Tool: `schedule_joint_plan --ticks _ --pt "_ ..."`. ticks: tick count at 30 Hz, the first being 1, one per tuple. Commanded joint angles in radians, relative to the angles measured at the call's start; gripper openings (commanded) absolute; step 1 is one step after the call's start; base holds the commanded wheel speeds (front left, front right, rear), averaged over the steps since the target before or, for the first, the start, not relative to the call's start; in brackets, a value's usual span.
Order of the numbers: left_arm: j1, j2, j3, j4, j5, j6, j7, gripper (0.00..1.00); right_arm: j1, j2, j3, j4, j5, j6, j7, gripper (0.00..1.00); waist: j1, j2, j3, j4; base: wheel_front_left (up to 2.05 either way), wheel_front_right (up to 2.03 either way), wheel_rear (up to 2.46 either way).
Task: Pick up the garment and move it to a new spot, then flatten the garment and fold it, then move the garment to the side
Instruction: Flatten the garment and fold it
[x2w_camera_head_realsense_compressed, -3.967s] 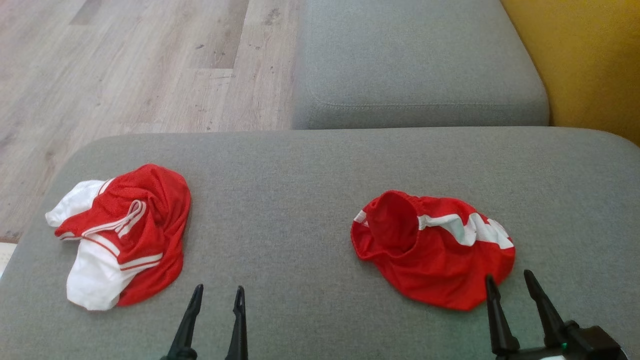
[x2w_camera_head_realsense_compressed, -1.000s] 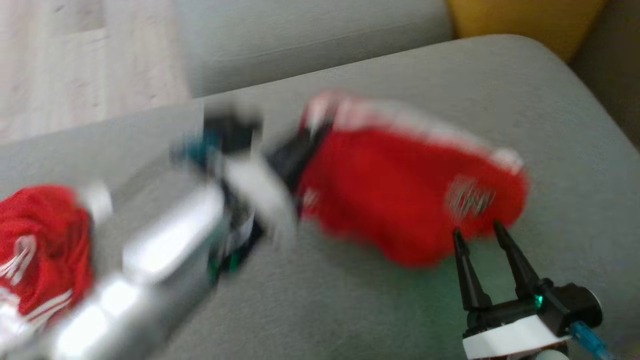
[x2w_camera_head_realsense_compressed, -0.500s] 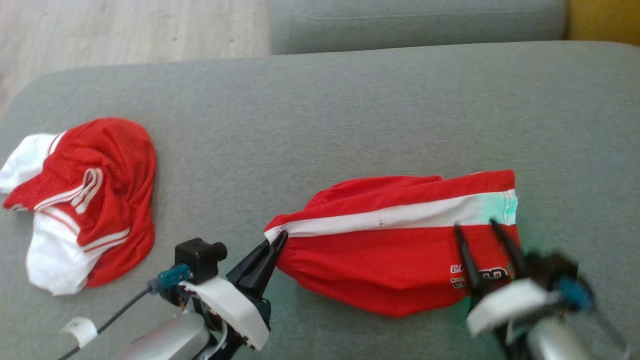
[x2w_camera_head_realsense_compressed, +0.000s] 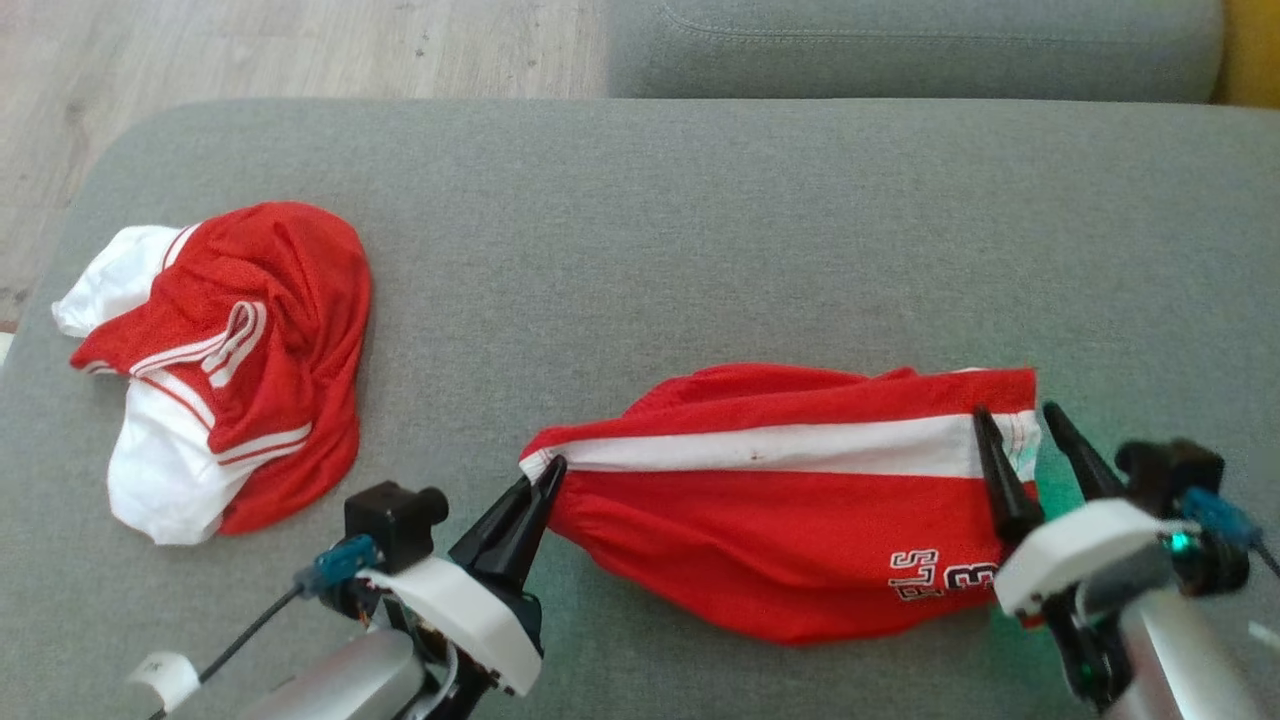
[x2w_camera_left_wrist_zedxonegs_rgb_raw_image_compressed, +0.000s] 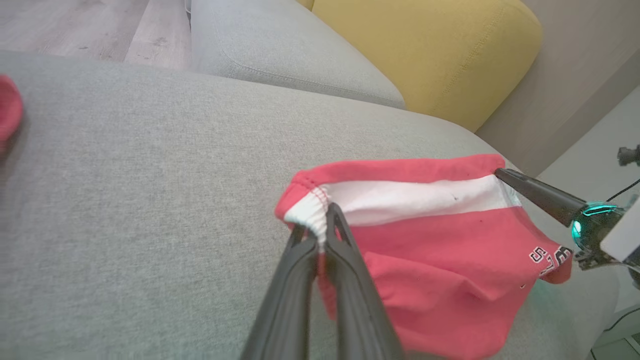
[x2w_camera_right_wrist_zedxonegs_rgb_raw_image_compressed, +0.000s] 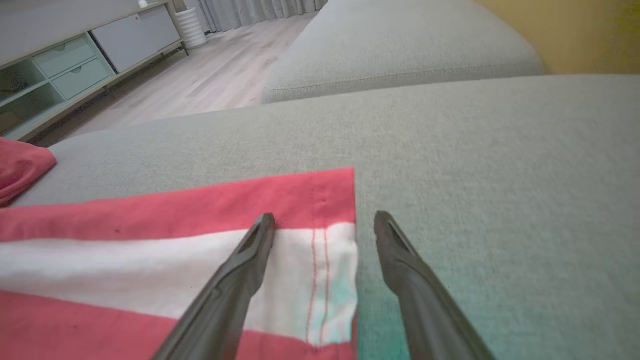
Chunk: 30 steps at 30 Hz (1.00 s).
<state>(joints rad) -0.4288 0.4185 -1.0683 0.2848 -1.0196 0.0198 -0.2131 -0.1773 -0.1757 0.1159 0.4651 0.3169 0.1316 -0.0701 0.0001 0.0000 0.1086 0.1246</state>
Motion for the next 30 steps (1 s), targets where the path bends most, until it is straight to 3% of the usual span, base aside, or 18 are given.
schedule_joint_plan --ticks 1,10,11,12,13,14,16,23,30 --pt "-0.02 0.016 0.044 -0.018 0.005 0.006 -0.014 0.0 0.013 -0.017 0.011 -0.035 0.009 -0.001 0.0 1.0 -0.0001 0.0 -0.001 0.002 0.0 0.0 0.0" --pt "-0.01 0.017 0.053 -0.007 0.011 0.005 -0.027 0.0 0.09 -0.013 0.01 -0.133 0.061 -0.001 0.037 1.0 -0.0001 0.0 -0.004 0.012 0.0 0.0 0.0" --pt "-0.009 0.017 0.052 -0.005 0.012 0.004 -0.027 0.0 0.091 -0.012 0.009 -0.137 0.06 -0.001 0.035 0.83 -0.0001 0.0 -0.004 0.013 0.0 0.0 0.0" --pt "-0.009 0.016 0.052 -0.003 0.012 0.003 -0.028 0.0 0.092 -0.011 0.009 -0.139 0.059 -0.001 0.035 0.75 -0.0001 0.0 -0.006 0.013 0.0 0.0 0.0" --pt "-0.009 0.015 0.051 -0.001 0.012 0.002 -0.028 0.0 0.093 -0.011 0.011 -0.141 0.059 -0.001 0.035 0.5 -0.0001 0.0 -0.007 0.014 0.0 0.0 0.0" --pt "-0.008 0.014 0.05 0.001 0.013 0.002 -0.028 0.0 0.095 -0.011 0.012 -0.143 0.058 -0.001 0.036 0.37 -0.0001 0.0 -0.009 0.016 0.0 0.0 0.0" --pt "-0.007 0.012 0.048 0.005 0.012 0.0 -0.028 0.0 0.1 -0.014 0.016 -0.146 0.053 -0.001 0.036 0.0 -0.0001 0.0 -0.014 0.018 0.0 0.0 0.0" --pt "-0.048 0.023 0.056 -0.002 0.043 -0.009 -0.033 0.0 0.086 -0.016 -0.05 -0.2 0.033 -0.001 0.004 0.0 -0.0001 0.0 -0.022 0.002 0.0 0.0 0.0" --pt "-0.36 0.056 0.103 0.003 0.135 -0.063 0.026 0.0 -0.182 -0.098 -0.095 -0.299 0.037 -0.001 0.038 0.0 -0.0001 0.0 0.068 -0.084 0.0 0.0 0.0"
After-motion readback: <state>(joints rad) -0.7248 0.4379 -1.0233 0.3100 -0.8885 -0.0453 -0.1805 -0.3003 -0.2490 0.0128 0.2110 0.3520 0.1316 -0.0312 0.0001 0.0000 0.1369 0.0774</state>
